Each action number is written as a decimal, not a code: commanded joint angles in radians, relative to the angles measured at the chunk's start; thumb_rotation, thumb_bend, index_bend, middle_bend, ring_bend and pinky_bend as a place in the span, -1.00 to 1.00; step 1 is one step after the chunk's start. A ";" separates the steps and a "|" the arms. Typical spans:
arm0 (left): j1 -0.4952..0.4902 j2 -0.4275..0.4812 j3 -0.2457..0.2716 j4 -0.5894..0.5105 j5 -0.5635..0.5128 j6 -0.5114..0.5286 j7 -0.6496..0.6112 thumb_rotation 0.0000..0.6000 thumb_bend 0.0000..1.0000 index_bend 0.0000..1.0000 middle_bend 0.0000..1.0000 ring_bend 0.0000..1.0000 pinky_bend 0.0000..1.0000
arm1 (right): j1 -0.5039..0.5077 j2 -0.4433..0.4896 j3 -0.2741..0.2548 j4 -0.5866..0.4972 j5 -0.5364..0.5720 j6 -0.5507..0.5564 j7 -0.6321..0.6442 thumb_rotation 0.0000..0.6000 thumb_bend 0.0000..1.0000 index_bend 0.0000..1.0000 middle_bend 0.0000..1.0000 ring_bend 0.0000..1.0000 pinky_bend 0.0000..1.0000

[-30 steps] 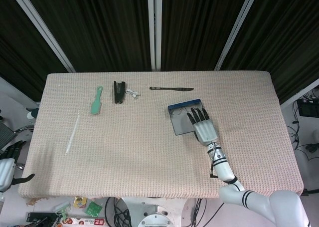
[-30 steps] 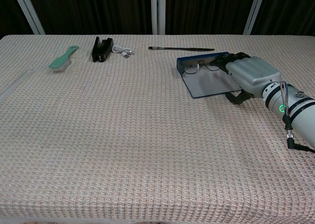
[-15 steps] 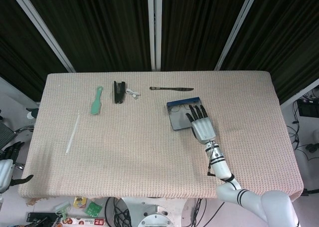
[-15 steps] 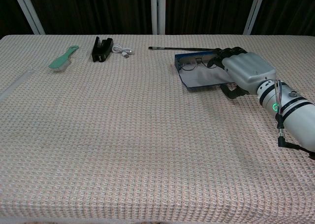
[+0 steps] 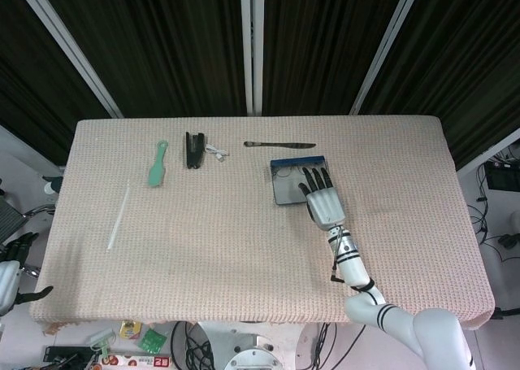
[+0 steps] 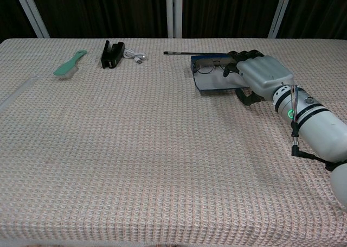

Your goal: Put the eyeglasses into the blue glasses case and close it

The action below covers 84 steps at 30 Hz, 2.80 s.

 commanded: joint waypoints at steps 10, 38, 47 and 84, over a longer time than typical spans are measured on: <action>0.006 -0.006 0.000 0.013 0.000 0.003 -0.015 1.00 -1.00 -0.83 -0.89 -0.84 -0.52 | 0.038 -0.072 0.020 0.129 -0.010 0.009 0.066 1.00 -0.04 -0.16 -0.89 -1.00 -1.00; 0.007 -0.012 -0.001 0.018 0.008 0.005 -0.035 1.00 -1.00 -0.83 -0.90 -0.84 -0.52 | 0.016 -0.092 0.019 0.186 -0.039 0.095 0.189 1.00 0.22 0.96 -0.51 -0.95 -1.00; 0.005 -0.013 0.001 0.013 0.016 0.006 -0.033 1.00 -1.00 -0.83 -0.91 -0.84 -0.52 | -0.068 -0.028 -0.014 0.070 -0.052 0.146 0.193 1.00 0.25 1.00 -0.50 -0.95 -1.00; 0.002 0.003 0.005 -0.004 0.000 -0.017 -0.024 1.00 -1.00 -0.83 -0.93 -0.84 -0.52 | -0.028 0.072 0.035 -0.230 -0.010 0.072 -0.031 1.00 0.41 1.00 -0.45 -0.95 -1.00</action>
